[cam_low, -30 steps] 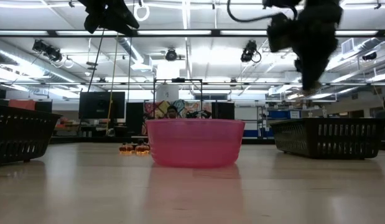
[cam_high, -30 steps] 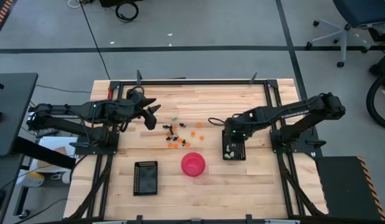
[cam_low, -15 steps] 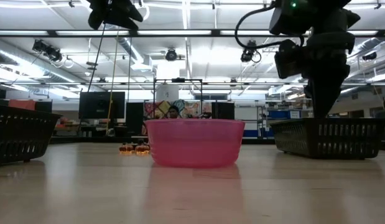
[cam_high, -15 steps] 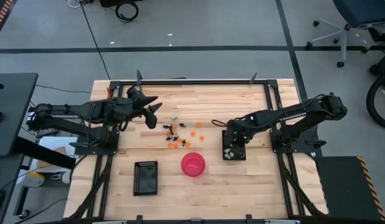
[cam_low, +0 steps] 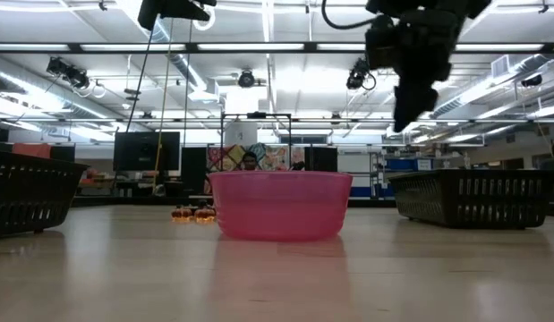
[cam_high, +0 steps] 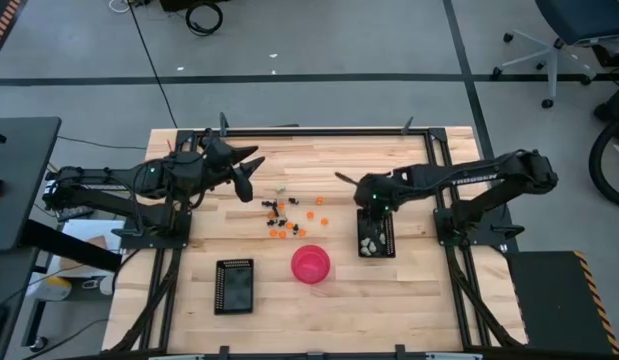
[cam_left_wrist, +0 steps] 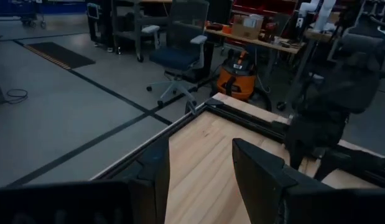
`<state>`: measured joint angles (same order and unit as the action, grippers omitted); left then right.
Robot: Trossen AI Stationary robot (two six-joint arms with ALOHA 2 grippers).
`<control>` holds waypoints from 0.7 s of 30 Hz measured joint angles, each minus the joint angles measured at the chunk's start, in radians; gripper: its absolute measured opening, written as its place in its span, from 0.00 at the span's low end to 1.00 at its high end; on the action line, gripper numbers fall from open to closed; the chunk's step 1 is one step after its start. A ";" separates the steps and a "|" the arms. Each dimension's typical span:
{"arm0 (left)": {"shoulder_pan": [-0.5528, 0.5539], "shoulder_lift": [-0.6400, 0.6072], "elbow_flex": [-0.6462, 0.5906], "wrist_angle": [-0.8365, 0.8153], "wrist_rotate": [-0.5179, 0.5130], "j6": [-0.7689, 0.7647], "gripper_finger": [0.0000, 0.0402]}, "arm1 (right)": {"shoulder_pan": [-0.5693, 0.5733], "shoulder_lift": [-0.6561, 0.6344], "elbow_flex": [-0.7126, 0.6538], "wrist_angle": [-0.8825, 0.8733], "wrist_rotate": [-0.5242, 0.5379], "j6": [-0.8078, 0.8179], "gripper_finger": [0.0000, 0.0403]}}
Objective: Sort Halloween decoration
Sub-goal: Put the orange pumpkin toy into the pink bowl
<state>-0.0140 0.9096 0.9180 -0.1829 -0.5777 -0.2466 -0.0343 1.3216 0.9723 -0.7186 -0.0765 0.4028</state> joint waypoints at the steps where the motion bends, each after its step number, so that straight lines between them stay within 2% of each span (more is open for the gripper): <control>1: 0.000 0.000 0.000 -0.001 0.000 -0.001 0.37 | -0.012 0.000 0.011 0.001 0.000 -0.016 0.44; 9: -0.001 0.000 0.000 -0.006 0.000 -0.022 0.37 | -0.078 0.002 0.054 0.009 -0.002 -0.072 0.44; 14: -0.001 0.000 0.000 -0.025 0.000 -0.041 0.37 | -0.080 0.028 0.057 0.123 -0.006 -0.097 0.44; 21: -0.001 0.005 0.000 -0.032 0.000 -0.064 0.37 | -0.058 0.237 0.131 0.221 -0.023 -0.139 0.44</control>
<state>-0.0151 0.9151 0.9180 -0.2147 -0.5777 -0.3111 -0.0922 1.5585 1.1033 -0.4979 -0.0991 0.2637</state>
